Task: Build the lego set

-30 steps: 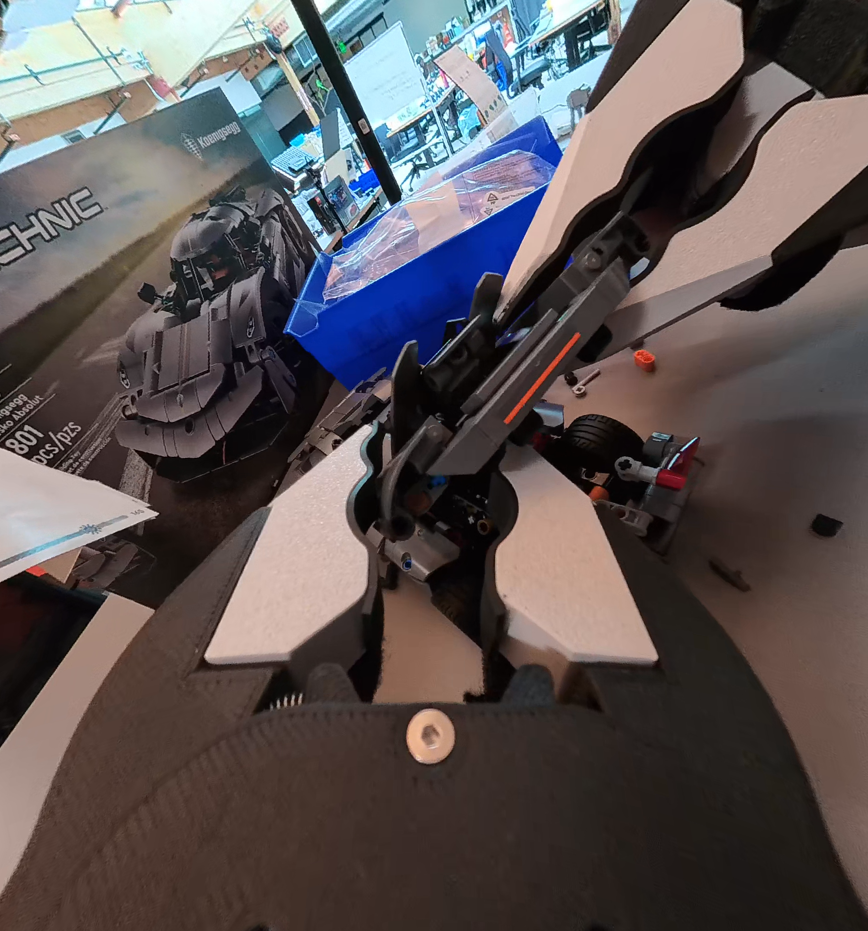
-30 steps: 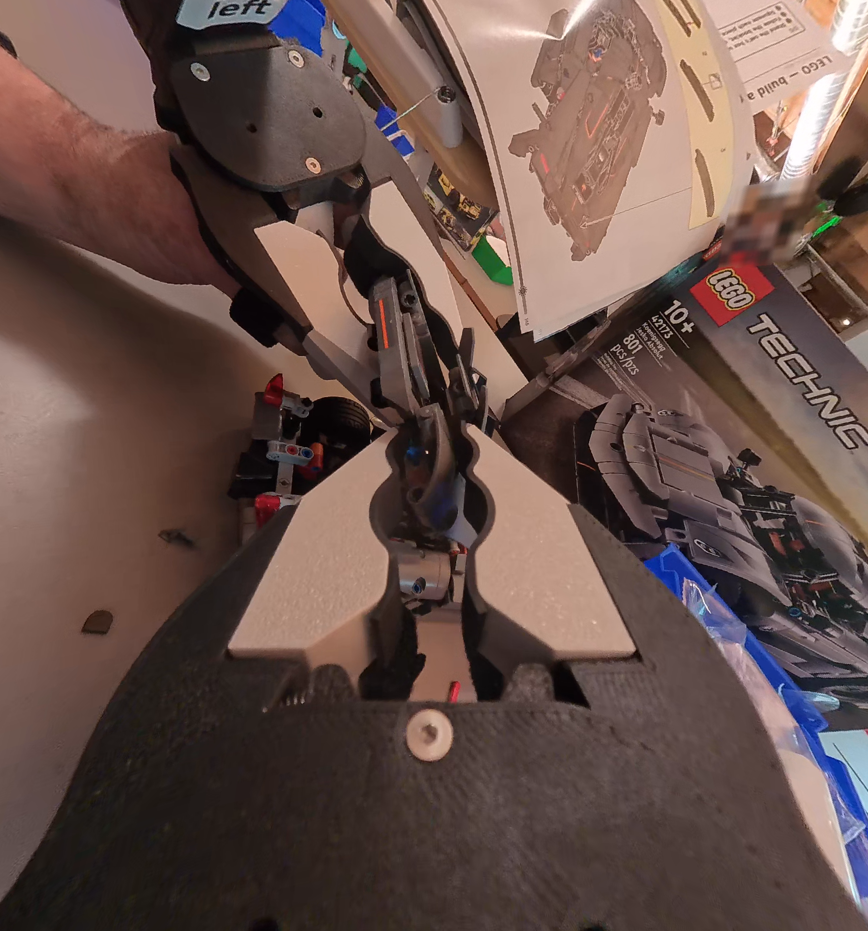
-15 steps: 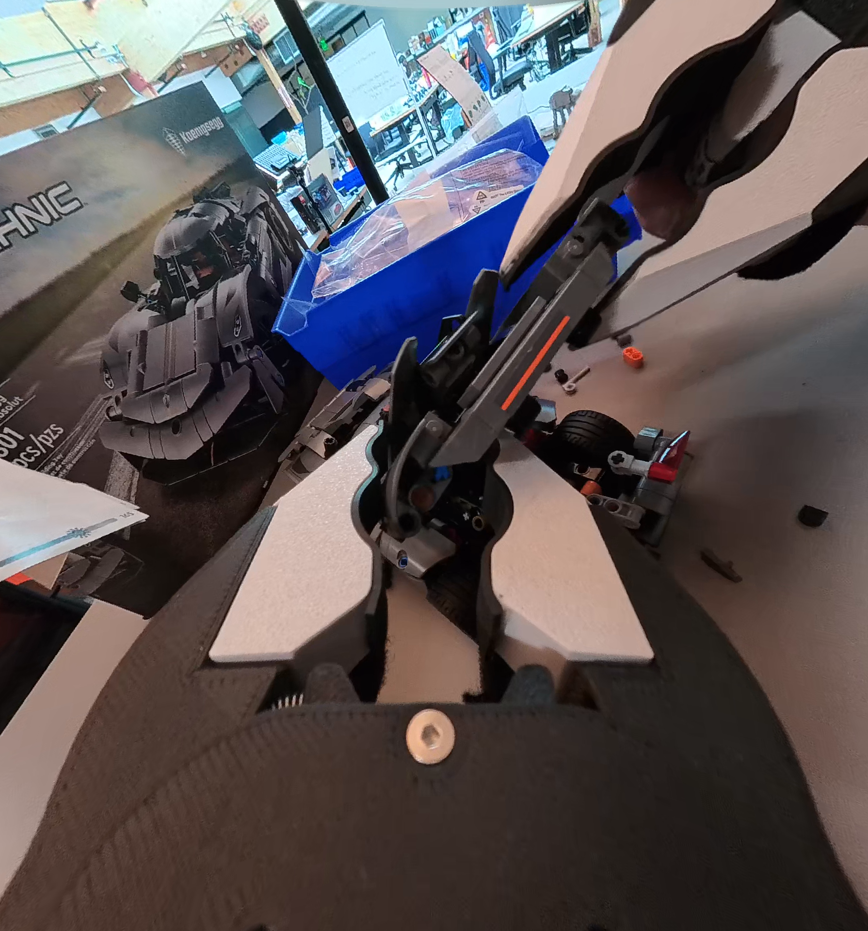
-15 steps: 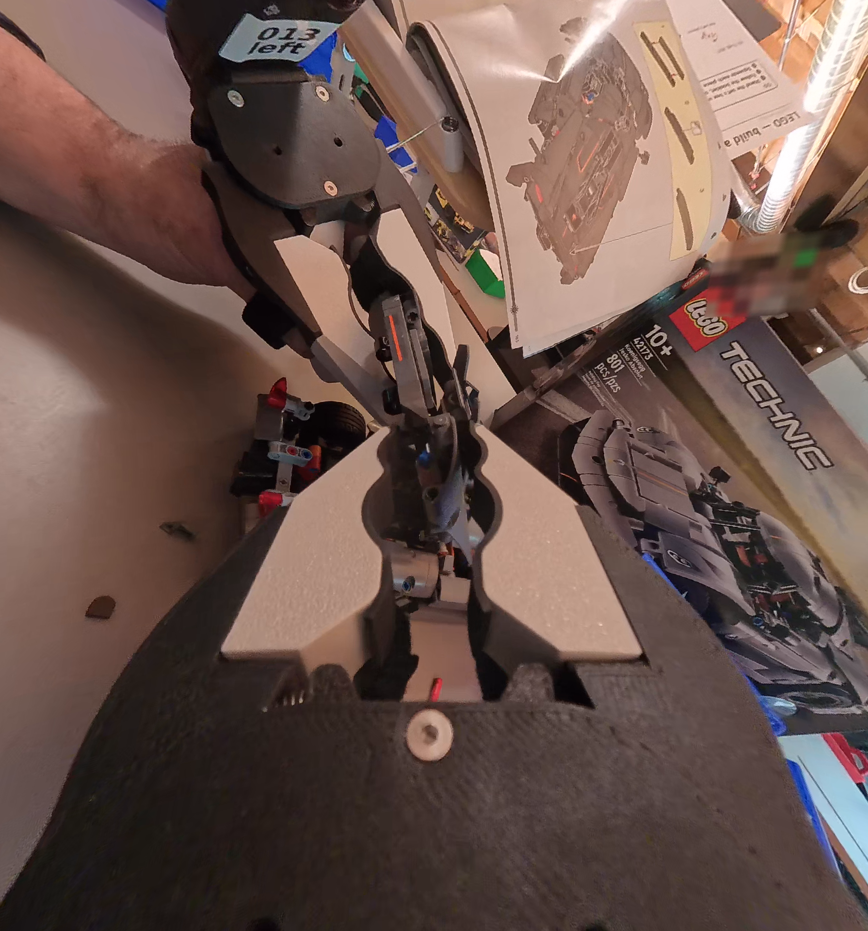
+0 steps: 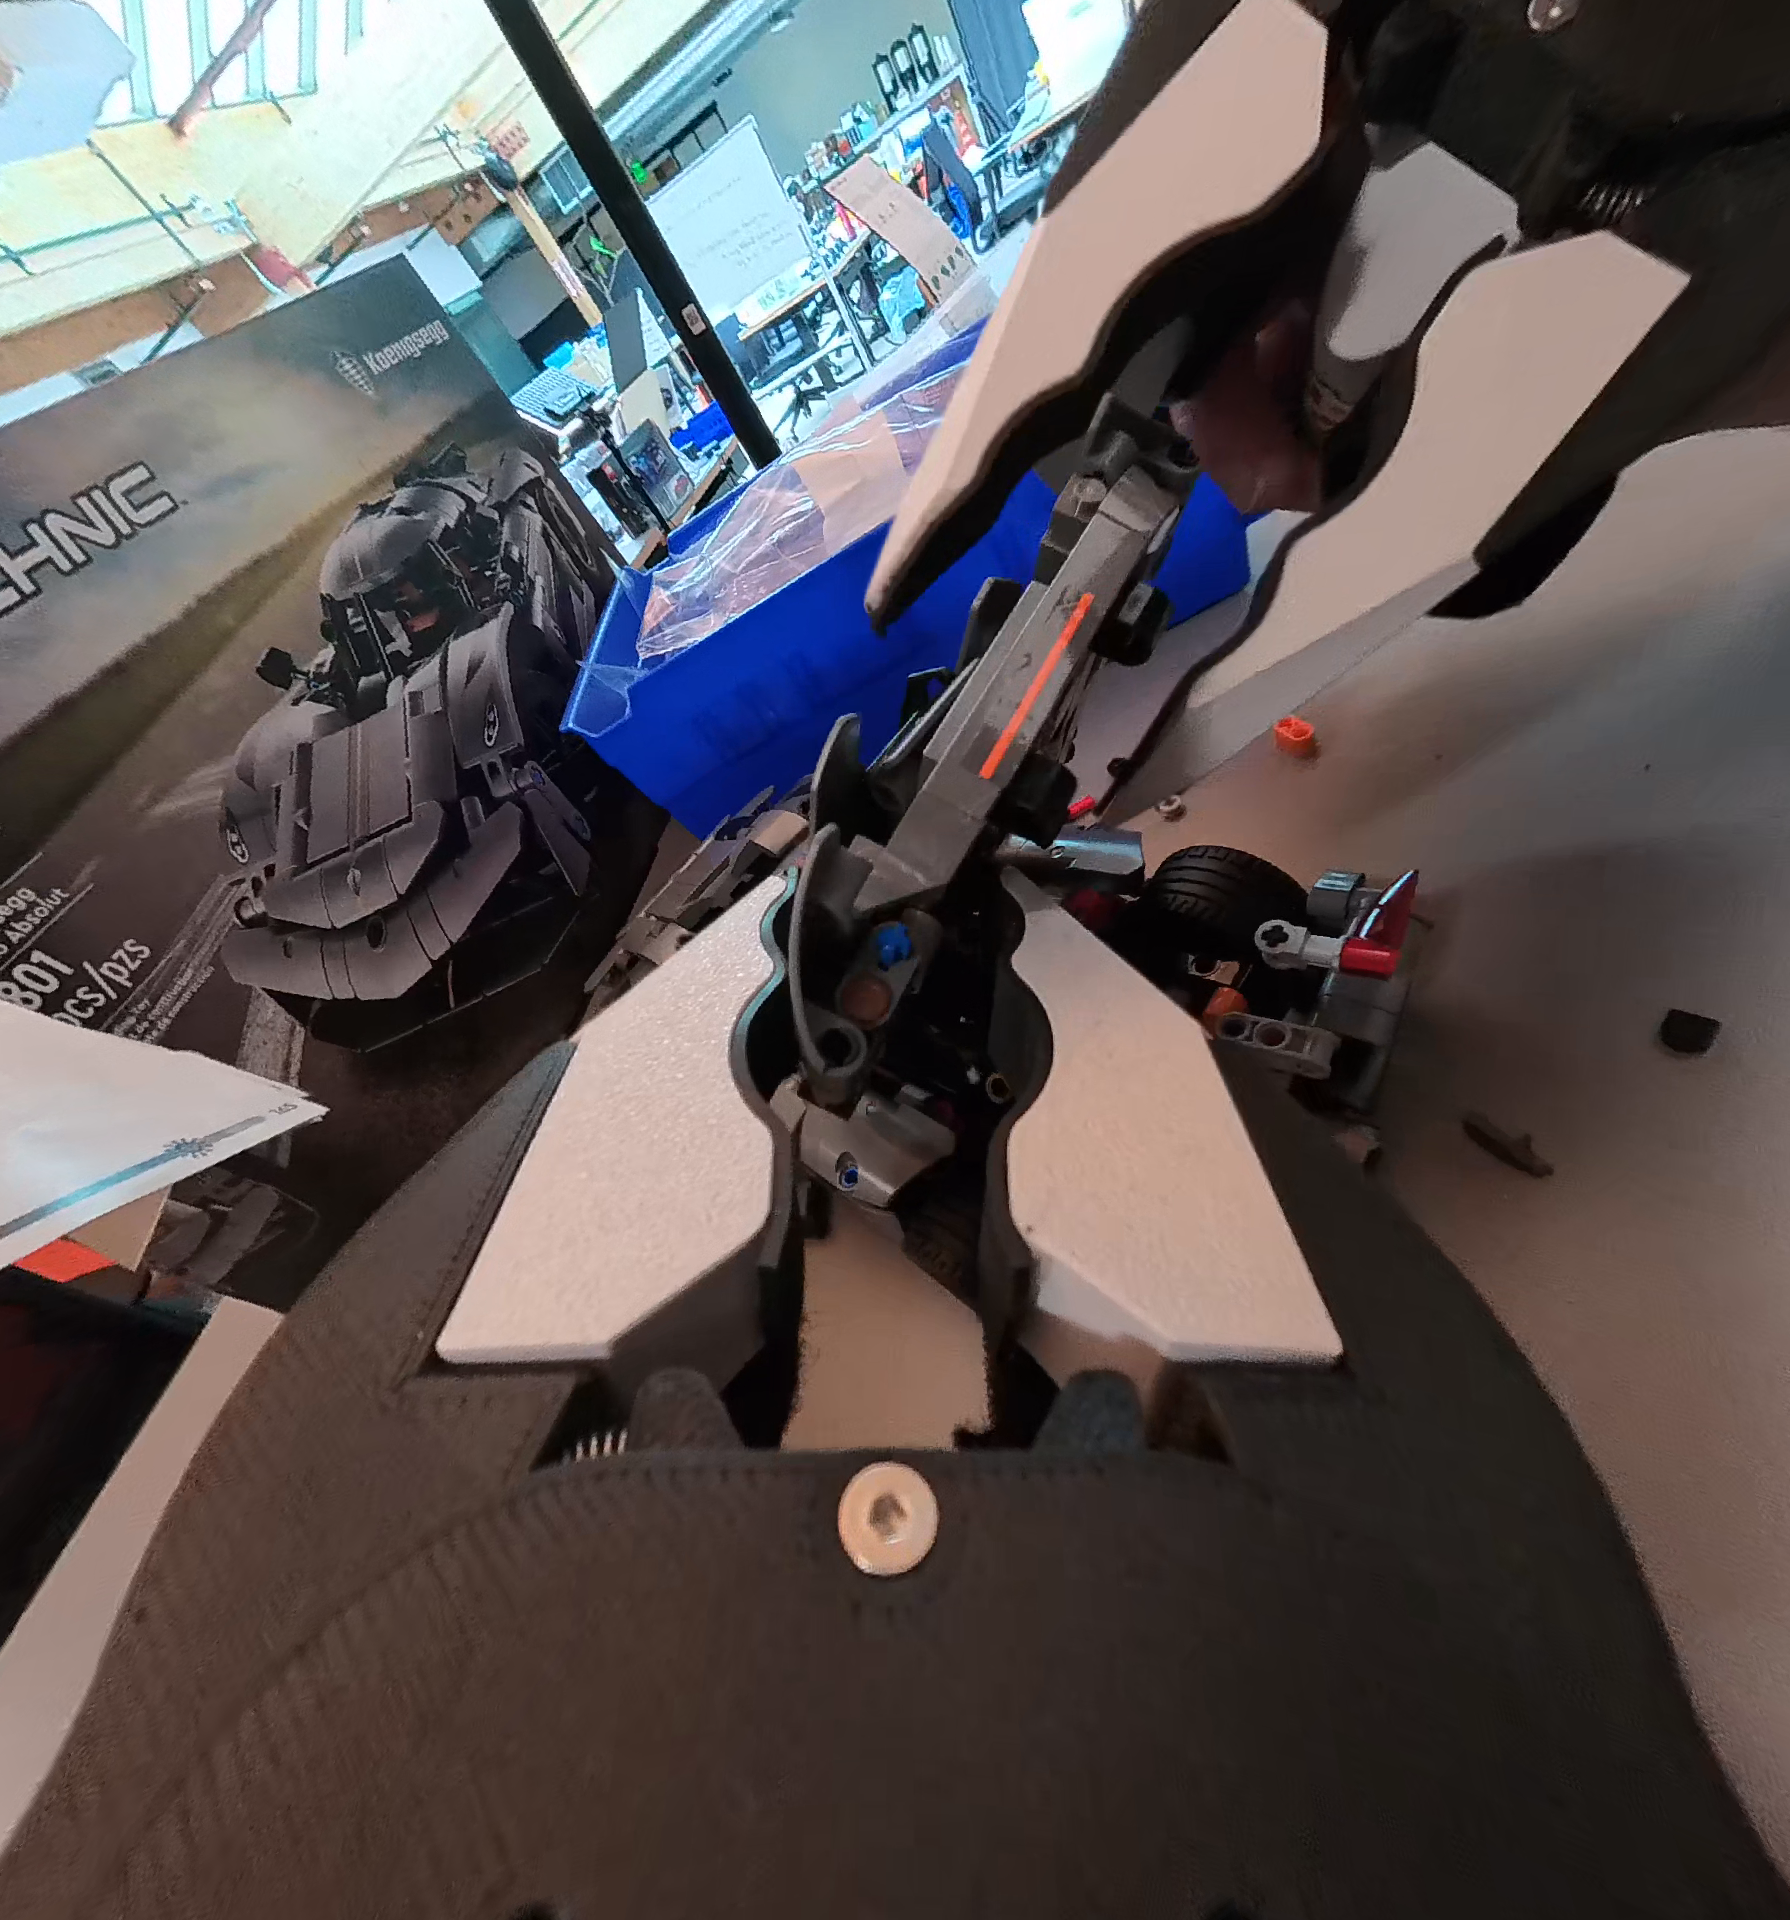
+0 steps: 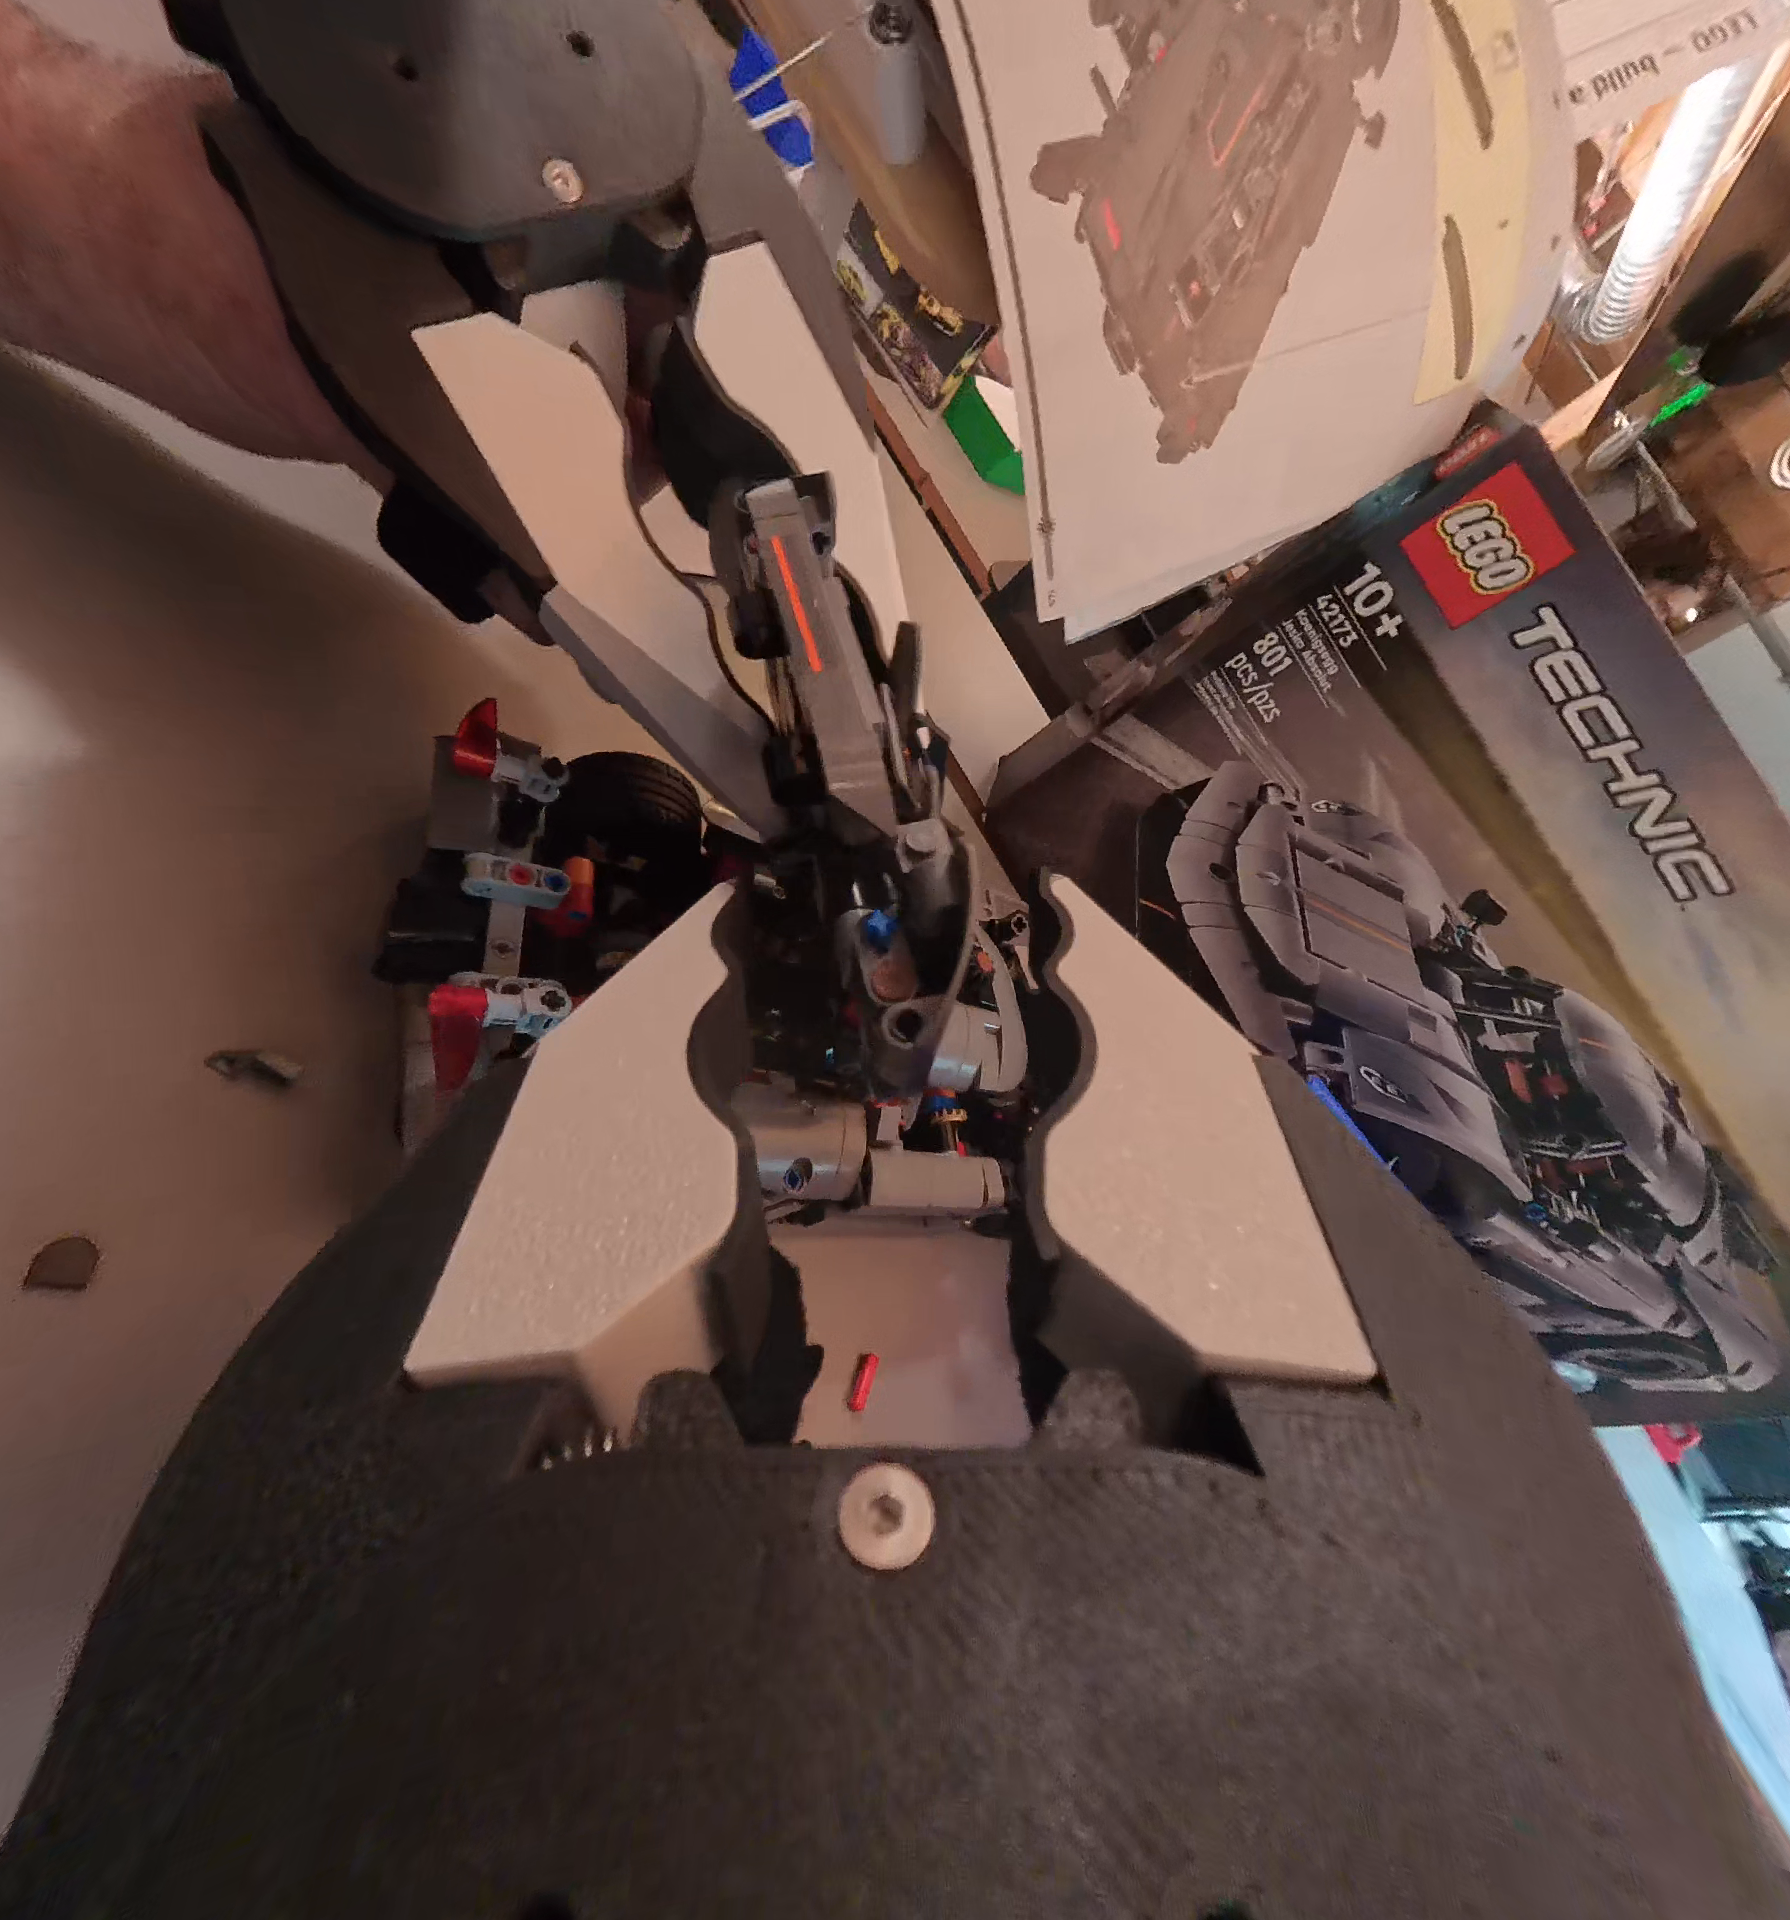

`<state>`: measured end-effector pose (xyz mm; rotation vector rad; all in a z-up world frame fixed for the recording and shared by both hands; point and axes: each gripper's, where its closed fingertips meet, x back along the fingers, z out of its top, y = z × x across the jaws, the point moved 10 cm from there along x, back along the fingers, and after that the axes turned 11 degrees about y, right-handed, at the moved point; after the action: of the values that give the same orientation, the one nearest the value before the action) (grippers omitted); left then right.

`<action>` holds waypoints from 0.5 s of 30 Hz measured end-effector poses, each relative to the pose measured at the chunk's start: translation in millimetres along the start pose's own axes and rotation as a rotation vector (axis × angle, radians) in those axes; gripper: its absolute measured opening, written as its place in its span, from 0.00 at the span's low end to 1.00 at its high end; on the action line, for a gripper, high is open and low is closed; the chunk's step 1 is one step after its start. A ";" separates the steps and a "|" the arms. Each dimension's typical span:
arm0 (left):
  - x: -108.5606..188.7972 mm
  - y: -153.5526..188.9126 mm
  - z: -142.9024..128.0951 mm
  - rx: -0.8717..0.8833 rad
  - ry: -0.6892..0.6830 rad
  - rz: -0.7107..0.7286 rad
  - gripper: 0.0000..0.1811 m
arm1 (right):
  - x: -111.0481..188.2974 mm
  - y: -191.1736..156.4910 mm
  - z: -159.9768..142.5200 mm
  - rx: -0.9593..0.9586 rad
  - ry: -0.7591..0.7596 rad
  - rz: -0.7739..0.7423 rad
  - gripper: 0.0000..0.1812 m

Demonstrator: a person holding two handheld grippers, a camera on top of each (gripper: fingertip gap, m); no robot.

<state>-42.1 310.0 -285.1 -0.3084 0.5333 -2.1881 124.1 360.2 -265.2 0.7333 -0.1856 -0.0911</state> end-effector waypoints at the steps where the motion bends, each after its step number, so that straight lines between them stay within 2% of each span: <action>1: 0.1 -0.3 0.1 -0.013 0.002 -0.001 0.17 | -2.0 -2.1 -0.5 0.015 -0.002 0.006 0.25; 6: 1.3 0.1 -0.8 -0.070 0.002 -0.022 0.16 | -11.8 -4.9 -3.6 0.058 -0.039 -0.005 0.17; 15: 0.9 -5.0 -0.5 -0.054 0.017 -0.029 0.18 | -14.6 -0.7 -3.8 -0.004 -0.039 0.005 0.14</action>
<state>-46.3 312.2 -283.1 -0.3286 0.6011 -2.2083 110.5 364.4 -270.4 0.7278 -0.2244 -0.1011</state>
